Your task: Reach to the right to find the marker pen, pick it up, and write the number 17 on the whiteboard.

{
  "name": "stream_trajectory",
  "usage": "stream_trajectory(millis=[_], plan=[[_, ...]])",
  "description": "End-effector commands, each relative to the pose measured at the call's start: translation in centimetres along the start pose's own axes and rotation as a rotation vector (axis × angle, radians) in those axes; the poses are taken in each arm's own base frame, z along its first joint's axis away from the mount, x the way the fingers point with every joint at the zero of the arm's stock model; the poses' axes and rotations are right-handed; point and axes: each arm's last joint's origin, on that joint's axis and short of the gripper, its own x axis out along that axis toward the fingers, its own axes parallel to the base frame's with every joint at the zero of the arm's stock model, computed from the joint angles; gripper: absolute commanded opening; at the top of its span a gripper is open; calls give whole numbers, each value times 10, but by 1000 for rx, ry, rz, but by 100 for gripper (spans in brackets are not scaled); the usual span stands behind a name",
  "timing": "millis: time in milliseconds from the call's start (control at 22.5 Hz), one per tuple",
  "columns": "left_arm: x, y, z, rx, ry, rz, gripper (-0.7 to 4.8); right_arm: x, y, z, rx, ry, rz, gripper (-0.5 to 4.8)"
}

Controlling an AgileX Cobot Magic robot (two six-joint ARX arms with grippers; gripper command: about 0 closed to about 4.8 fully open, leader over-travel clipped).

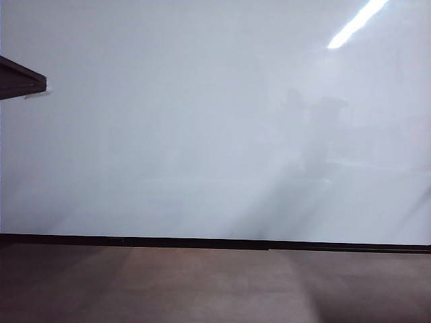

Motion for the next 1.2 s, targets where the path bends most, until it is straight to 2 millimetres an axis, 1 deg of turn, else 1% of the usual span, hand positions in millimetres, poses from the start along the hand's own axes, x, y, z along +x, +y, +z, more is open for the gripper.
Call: stream_trajectory(millis=[45, 134, 267, 312, 401, 445, 490, 534, 579, 668, 757, 801, 846, 890, 935, 979, 1024, 1113, 1157, 1202], plan=[[0, 0, 1, 5, -12, -2, -5, -3, -1, 22, 103, -166, -111, -5], [0, 0, 1, 5, -12, -2, -5, -8, 0, 43, 140, -288, -144, -6], [0, 0, 1, 4, -11, -2, -5, -24, 3, 88, 185, -504, -184, -5], [0, 0, 1, 5, -12, -2, -5, -32, 4, 108, 207, -582, -206, -6], [0, 0, 1, 5, -12, -2, -5, -43, 7, 143, 238, -670, -240, -5], [0, 0, 1, 5, -12, -2, -5, -50, 9, 167, 249, -713, -261, -6], [0, 0, 1, 5, -12, -2, -5, -53, 11, 186, 249, -742, -272, -5], [0, 0, 1, 5, -11, -2, -5, -56, 14, 207, 233, -766, -282, -6], [0, 0, 1, 4, -12, -2, -5, -56, 17, 233, 192, -795, -292, -5], [0, 0, 1, 5, -11, -2, -5, -50, 23, 275, 98, -840, -320, -5], [0, 0, 1, 4, -11, -2, -5, -34, 32, 329, -23, -880, -328, -5], [0, 0, 1, 5, -11, -2, -5, -19, 37, 359, -76, -880, -322, -5], [0, 0, 1, 5, -12, -2, -5, -2, 41, 383, -113, -867, -307, -5], [0, 0, 1, 5, -11, -3, -5, 14, 42, 398, -145, -847, -291, -5], [0, 0, 1, 4, -12, -2, -5, 35, 41, 409, -188, -824, -276, -5], [0, 0, 1, 4, -11, -2, -5, 55, 35, 413, -212, -800, -267, -5], [0, 0, 1, 5, -12, -2, -5, 79, 23, 412, -199, -771, -255, -5], [0, 0, 1, 5, -12, -2, -5, 120, -5, 397, -69, -673, -176, -5], [0, 0, 1, 5, -11, -1, -5, 141, -21, 385, -16, -585, -113, -5], [0, 0, 1, 5, -11, -2, -5, 155, -36, 375, -18, -499, -52, -5]])
